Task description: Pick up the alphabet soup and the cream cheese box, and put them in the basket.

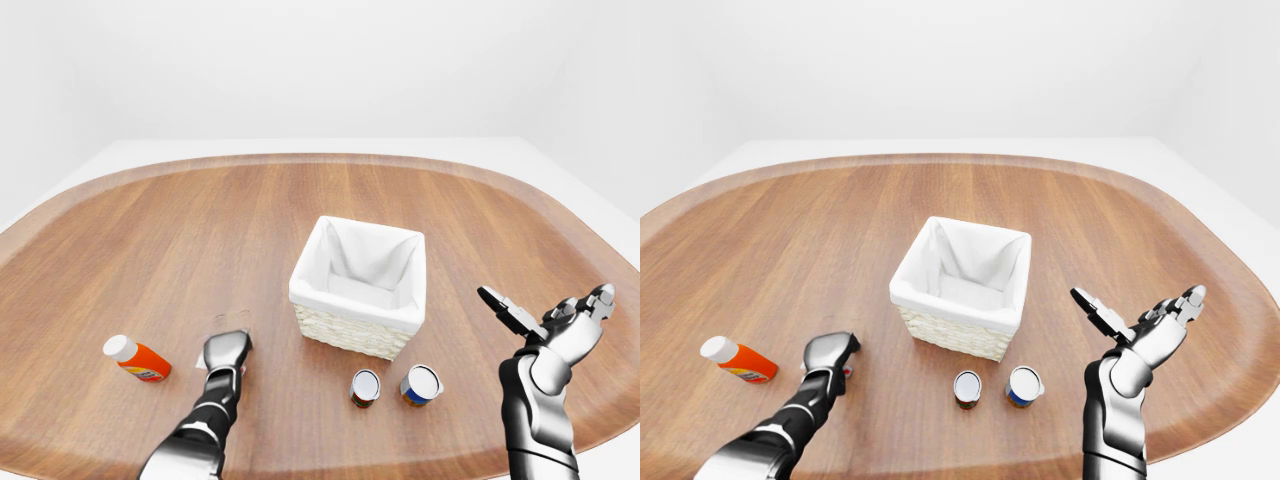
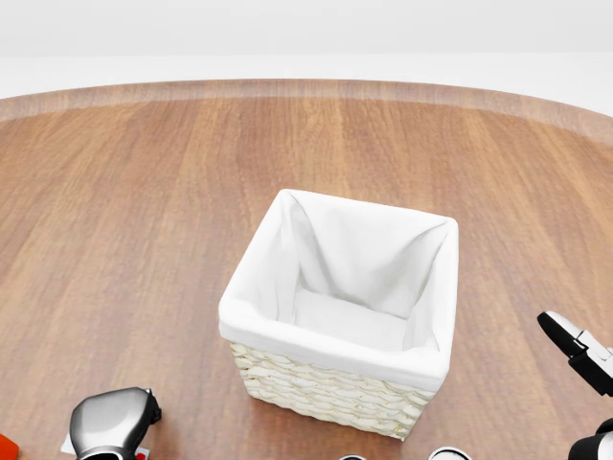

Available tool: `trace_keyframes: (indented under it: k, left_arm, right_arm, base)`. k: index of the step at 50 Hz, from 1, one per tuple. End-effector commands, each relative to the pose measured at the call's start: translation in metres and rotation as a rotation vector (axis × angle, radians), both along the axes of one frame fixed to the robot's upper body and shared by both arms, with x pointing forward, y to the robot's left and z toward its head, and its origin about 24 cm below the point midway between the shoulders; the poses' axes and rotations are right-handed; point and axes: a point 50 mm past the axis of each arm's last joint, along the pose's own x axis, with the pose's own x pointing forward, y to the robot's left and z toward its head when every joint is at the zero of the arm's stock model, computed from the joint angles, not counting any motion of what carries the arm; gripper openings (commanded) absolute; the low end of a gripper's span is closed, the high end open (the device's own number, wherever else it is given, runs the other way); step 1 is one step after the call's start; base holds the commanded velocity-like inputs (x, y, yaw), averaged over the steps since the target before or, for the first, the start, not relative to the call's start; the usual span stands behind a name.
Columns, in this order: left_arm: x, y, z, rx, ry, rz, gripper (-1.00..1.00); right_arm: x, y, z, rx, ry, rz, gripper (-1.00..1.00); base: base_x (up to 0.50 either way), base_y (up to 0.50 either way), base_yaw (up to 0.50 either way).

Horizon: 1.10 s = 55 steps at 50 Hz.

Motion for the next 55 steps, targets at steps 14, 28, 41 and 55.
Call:
trace_keyframes:
  k: [14,28,41,55]
  left_arm:
    - [-0.045,0.014,-0.027,-0.039,0.102,0.103,-1.00]
    - [-0.033,0.023,-0.015,-0.047,0.012,0.119,-1.00]
    - [-0.023,0.020,0.009,-0.051,-0.171,0.070,-1.00]
    - [-0.022,0.024,0.021,-0.043,-0.244,0.075,-1.00]
  right_arm:
    - [0.001,0.000,-0.001,-0.001,0.003,0.001,1.00]
    - [0.001,0.000,-0.001,-0.003,0.006,0.001,1.00]
    - [0.000,0.000,0.000,0.000,0.002,0.002,1.00]
    - [0.000,0.001,0.001,-0.001,0.000,0.003,1.00]
  base:
    - [0.00,0.00,0.00]
    - [0.00,0.00,0.00]
    - [0.00,0.00,0.00]
    - [0.00,0.00,0.00]
